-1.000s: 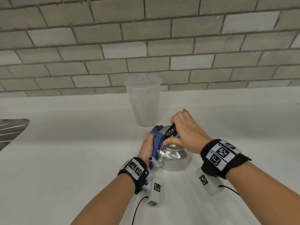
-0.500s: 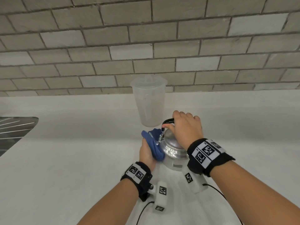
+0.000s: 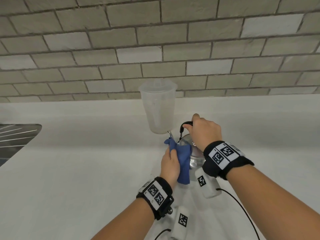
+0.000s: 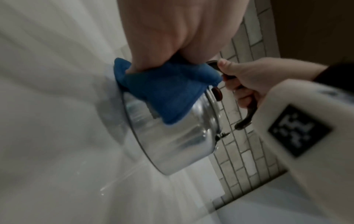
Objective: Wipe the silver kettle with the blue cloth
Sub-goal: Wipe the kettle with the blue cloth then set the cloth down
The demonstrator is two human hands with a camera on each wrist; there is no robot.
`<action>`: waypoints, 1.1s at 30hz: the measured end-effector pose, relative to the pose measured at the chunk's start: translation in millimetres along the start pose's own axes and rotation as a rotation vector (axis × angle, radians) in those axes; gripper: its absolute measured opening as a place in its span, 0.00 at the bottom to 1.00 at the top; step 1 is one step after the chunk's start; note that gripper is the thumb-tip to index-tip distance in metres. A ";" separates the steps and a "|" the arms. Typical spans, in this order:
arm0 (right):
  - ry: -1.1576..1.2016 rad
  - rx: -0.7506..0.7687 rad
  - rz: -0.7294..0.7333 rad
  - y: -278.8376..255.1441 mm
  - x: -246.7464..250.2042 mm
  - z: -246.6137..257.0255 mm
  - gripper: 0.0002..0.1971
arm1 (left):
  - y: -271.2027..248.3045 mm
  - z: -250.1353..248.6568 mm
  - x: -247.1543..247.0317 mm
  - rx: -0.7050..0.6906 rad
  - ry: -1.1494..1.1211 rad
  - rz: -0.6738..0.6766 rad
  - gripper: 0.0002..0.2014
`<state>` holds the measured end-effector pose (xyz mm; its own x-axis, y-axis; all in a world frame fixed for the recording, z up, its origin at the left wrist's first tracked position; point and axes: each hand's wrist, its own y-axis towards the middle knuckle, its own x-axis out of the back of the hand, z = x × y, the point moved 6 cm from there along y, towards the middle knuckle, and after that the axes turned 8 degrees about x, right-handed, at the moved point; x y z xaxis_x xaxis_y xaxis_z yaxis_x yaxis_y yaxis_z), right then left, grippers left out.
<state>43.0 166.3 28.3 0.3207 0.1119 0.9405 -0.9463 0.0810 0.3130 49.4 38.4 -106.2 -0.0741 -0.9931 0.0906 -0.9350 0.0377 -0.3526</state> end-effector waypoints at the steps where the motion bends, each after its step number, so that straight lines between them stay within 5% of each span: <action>1: 0.002 0.000 0.000 -0.5 -0.1 0.0 0.22 | -3.2 -1.9 4.7 0.011 -0.078 0.018 0.17; 5: 0.002 0.019 -0.013 -1.9 2.0 -0.5 0.21 | -31.1 -33.9 36.4 0.099 -0.384 0.090 0.15; 8: -0.005 0.023 -0.022 -2.9 3.6 -0.9 0.20 | -46.8 -80.8 77.0 -0.164 -0.278 0.005 0.14; 11: -0.012 0.022 -0.033 -3.5 4.5 -0.6 0.20 | -43.2 -109.5 97.7 -0.443 0.133 -0.041 0.18; 13: -0.002 0.020 -0.032 -3.2 4.3 -0.8 0.20 | -17.9 -91.9 92.6 -0.395 0.523 0.071 0.25; 16: 0.006 0.025 -0.040 -3.2 4.4 0.1 0.20 | 15.7 -31.3 84.3 -0.127 1.159 0.232 0.34; 18: 0.002 0.026 -0.049 -3.5 4.8 -0.1 0.20 | 20.5 -6.3 75.3 -0.041 1.342 0.336 0.34; 23: 0.005 0.045 -0.059 -4.1 5.1 -0.7 0.20 | 37.8 20.6 69.2 -0.004 1.555 0.418 0.43; 33: 0.202 0.075 -0.003 -0.1 5.0 -16.5 0.17 | 64.4 16.9 102.4 -0.111 1.512 0.442 0.44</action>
<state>45.3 183.2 30.8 0.3185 0.3090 0.8961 -0.9432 0.0088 0.3322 -12.5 -62.8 -135.4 -0.5370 0.1197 0.8351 -0.7613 0.3576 -0.5408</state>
